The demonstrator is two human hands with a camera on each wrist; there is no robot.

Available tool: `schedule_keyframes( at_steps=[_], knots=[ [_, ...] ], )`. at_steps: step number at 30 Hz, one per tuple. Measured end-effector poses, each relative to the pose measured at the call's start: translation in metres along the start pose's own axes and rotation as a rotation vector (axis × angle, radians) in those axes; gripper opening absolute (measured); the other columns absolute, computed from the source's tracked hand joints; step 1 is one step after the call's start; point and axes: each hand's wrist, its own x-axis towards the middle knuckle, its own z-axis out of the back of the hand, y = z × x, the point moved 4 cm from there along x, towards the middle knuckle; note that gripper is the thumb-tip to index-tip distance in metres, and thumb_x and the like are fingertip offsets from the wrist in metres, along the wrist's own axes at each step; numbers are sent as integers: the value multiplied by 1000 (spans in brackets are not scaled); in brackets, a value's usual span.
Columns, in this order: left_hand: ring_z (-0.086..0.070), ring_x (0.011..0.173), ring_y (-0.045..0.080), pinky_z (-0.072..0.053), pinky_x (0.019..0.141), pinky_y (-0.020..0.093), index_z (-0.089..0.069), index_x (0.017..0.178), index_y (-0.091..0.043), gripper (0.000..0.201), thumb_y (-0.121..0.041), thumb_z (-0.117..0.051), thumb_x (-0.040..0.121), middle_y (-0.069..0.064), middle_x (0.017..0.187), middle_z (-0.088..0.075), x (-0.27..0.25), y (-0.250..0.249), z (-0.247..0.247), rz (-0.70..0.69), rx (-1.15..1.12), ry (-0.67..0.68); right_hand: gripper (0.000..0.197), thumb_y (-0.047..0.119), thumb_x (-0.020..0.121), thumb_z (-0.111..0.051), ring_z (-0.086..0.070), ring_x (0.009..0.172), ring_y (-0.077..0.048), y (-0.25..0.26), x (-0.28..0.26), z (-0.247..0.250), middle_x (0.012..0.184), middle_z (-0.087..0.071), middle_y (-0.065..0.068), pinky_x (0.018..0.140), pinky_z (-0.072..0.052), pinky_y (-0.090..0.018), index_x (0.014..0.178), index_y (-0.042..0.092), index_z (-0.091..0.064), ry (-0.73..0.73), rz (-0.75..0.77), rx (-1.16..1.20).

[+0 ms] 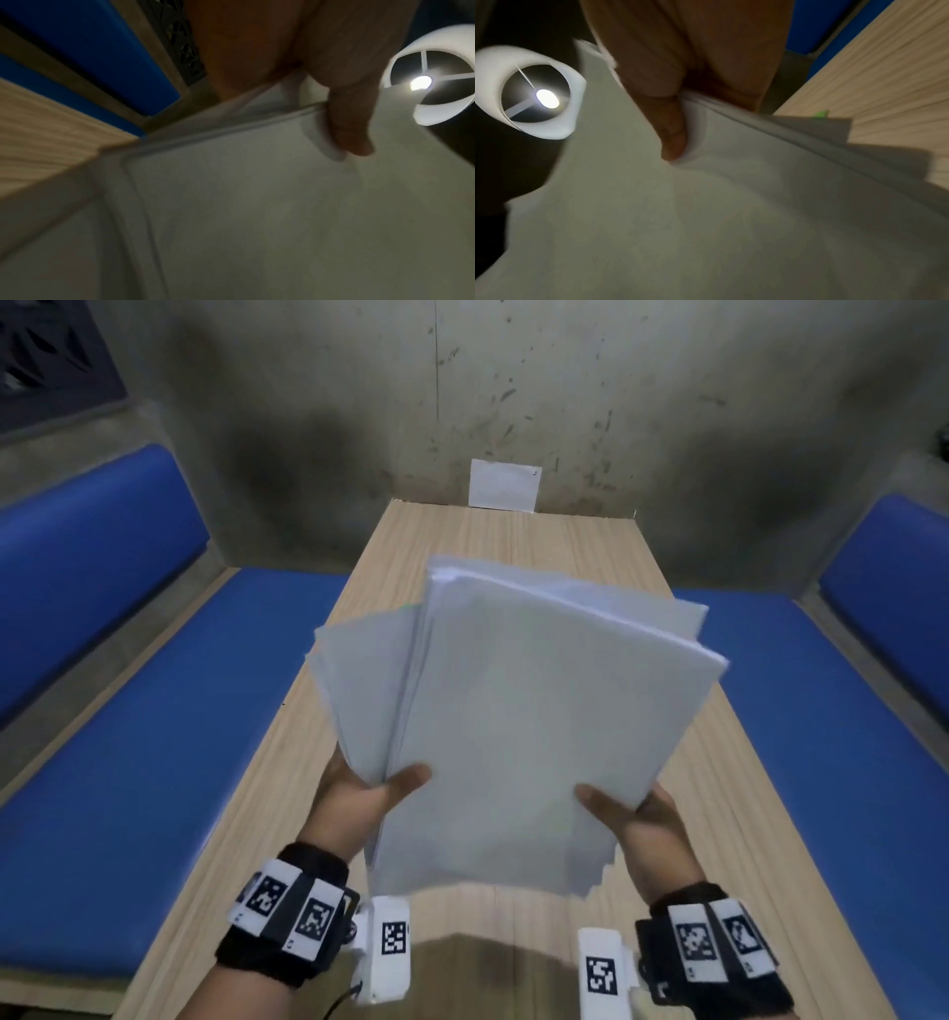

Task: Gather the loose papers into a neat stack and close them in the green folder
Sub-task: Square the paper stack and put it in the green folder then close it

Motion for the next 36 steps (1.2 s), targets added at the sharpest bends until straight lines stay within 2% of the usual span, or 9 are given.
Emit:
schedule_keyframes(
  at_steps=[4, 8, 13, 16, 19, 23, 27, 31, 36],
  knots=[
    [-68, 93, 11, -55, 76, 28, -59, 114, -24, 83, -48, -88, 40, -3, 100, -73, -9, -22, -1, -80, 9, 130, 34, 9, 69, -71, -69, 83, -12, 23, -9, -3, 90, -74, 1, 63, -53, -16, 102, 14, -64, 128, 103, 28],
    [-67, 90, 0, -55, 70, 16, -55, 115, -26, 57, -17, -79, 64, -11, 100, -72, -14, -28, -9, -196, -114, 216, 50, 10, 61, -77, -69, 93, -14, 23, -10, -8, 101, -74, -2, 72, -54, -21, 109, 14, -63, 152, 134, 56],
    [-66, 92, -3, -54, 74, 13, -53, 111, -43, 90, -61, -84, 28, -19, 103, -69, -15, -31, -8, -284, -128, 163, 64, 32, 51, -87, -68, 87, -8, 28, -3, -14, 96, -73, 3, 71, -54, -19, 108, 18, -61, 140, 188, 89],
    [-67, 90, 8, -56, 76, 23, -57, 105, -45, 81, -73, -76, 32, -7, 107, -67, -16, -39, -7, -336, -103, 66, 41, 16, 65, -76, -68, 78, -3, 39, -4, -19, 95, -70, 0, 64, -53, -15, 103, 20, -60, 133, 215, 137],
    [-62, 83, 19, -51, 74, 31, -62, 99, -37, 68, -83, -57, 49, 3, 95, -64, -20, -51, -8, -380, -94, -58, 45, 52, 60, -75, -66, 80, -6, 47, -6, -24, 98, -67, -1, 66, -52, -19, 95, 26, -65, 75, 238, 85],
    [-57, 78, 19, -49, 74, 29, -61, 81, -30, 4, -27, -60, 84, -6, 79, -62, -19, -58, -14, -339, -119, -283, 40, 60, 63, -65, -59, 77, -14, 48, 1, -29, 72, -69, 10, 74, -44, -31, 70, 21, -71, -74, 247, 80],
    [-61, 86, 22, -45, 93, 46, -58, 99, -25, 22, -10, -50, 85, -6, 76, -70, -14, -52, -11, -282, -242, -281, 23, 43, 68, -67, -55, 71, -12, 42, 10, -28, 59, -65, 17, 72, -41, -28, 59, 21, -66, -163, 226, 33],
    [-59, 105, 32, -45, 94, 52, -49, 121, -36, 62, -71, -50, 70, 0, 103, -68, -11, -35, -5, -308, -246, -122, 62, 72, 34, -74, -61, 62, -3, 34, 6, -27, 68, -71, 13, 58, -49, -16, 78, 28, -69, -5, 186, 72],
    [-57, 110, 20, -50, 90, 33, -28, 132, -45, 104, -90, -52, 42, 2, 120, -60, -15, 2, -2, -366, -14, 53, 47, 18, 59, -84, -71, 85, -9, 8, 2, -22, 91, -76, 5, 68, -53, -19, 102, 18, -65, 133, 72, 3]
  ],
)
